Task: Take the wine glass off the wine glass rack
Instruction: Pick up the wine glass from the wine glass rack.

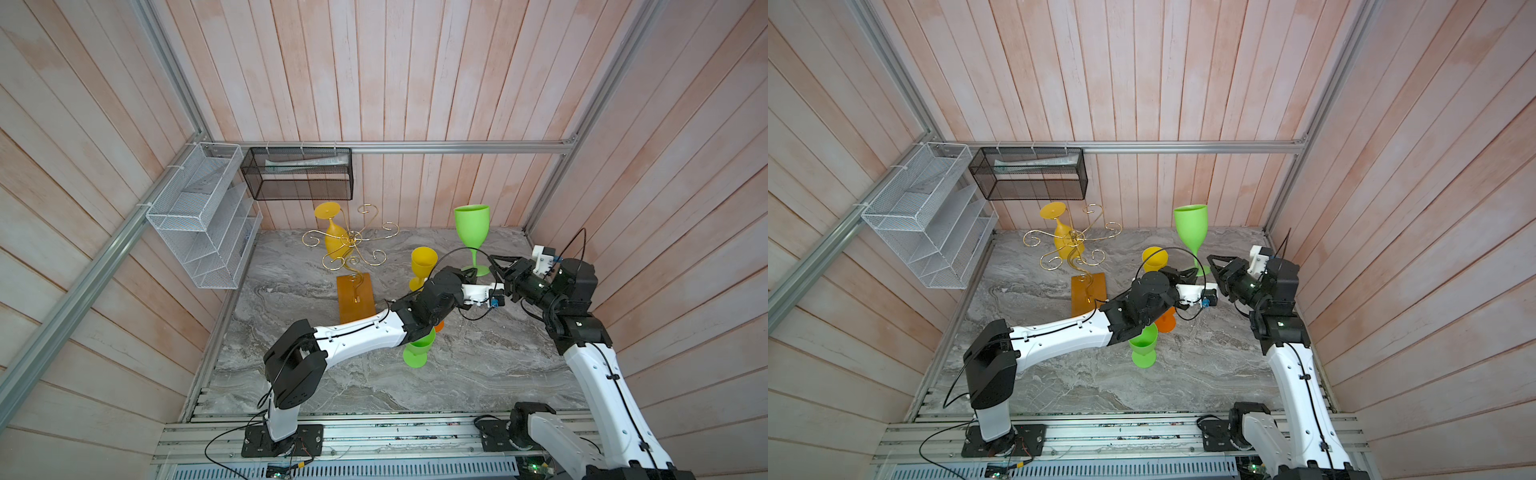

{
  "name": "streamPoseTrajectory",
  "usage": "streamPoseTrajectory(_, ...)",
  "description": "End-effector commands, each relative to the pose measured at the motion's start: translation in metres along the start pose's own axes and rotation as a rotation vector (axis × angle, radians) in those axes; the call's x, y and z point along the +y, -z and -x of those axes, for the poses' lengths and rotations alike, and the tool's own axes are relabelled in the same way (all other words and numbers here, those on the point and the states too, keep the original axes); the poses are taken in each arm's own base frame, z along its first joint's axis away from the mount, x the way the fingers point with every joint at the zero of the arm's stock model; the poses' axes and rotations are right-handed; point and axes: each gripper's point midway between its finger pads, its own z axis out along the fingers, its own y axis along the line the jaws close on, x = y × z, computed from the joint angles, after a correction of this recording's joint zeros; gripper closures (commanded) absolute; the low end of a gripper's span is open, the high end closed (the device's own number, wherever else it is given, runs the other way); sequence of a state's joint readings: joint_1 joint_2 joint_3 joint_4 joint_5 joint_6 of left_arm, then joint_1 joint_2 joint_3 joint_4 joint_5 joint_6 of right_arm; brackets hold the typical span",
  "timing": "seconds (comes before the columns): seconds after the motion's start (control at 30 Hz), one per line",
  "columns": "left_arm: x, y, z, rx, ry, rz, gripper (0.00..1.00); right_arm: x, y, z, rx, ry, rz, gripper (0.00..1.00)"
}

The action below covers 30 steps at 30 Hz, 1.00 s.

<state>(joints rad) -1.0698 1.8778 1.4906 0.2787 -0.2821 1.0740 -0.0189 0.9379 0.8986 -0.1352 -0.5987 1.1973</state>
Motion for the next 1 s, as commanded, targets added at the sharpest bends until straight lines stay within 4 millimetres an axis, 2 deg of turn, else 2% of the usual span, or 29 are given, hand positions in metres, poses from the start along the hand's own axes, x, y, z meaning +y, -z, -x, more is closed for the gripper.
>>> streamPoseTrajectory(0.0, 0.020, -0.002, 0.010, -0.017, 0.007, 0.079, 1.00, -0.002, 0.001, 0.004, -0.027, 0.000, -0.016, 0.59)
streamPoseTrajectory(0.27, 0.028, -0.001, 0.010, -0.017, 0.004, 0.122, 1.00, -0.004, 0.001, 0.005, -0.034, -0.002, -0.019, 0.59)
streamPoseTrajectory(0.47, 0.020, -0.003, 0.014, -0.049, 0.015, 0.103, 1.00, 0.001, 0.000, 0.004, -0.022, 0.005, -0.006, 0.59)
streamPoseTrajectory(0.77, 0.016, -0.005, 0.025, -0.088, 0.018, 0.094, 1.00, -0.003, -0.004, 0.003, -0.017, -0.011, -0.004, 0.60)
streamPoseTrajectory(0.83, 0.015, -0.005, 0.028, -0.095, 0.020, 0.093, 1.00, -0.003, -0.004, 0.004, -0.016, -0.013, -0.002, 0.61)
streamPoseTrajectory(0.97, 0.016, -0.006, 0.030, -0.102, 0.026, 0.097, 1.00, -0.004, -0.007, 0.003, -0.008, -0.019, 0.007, 0.74)
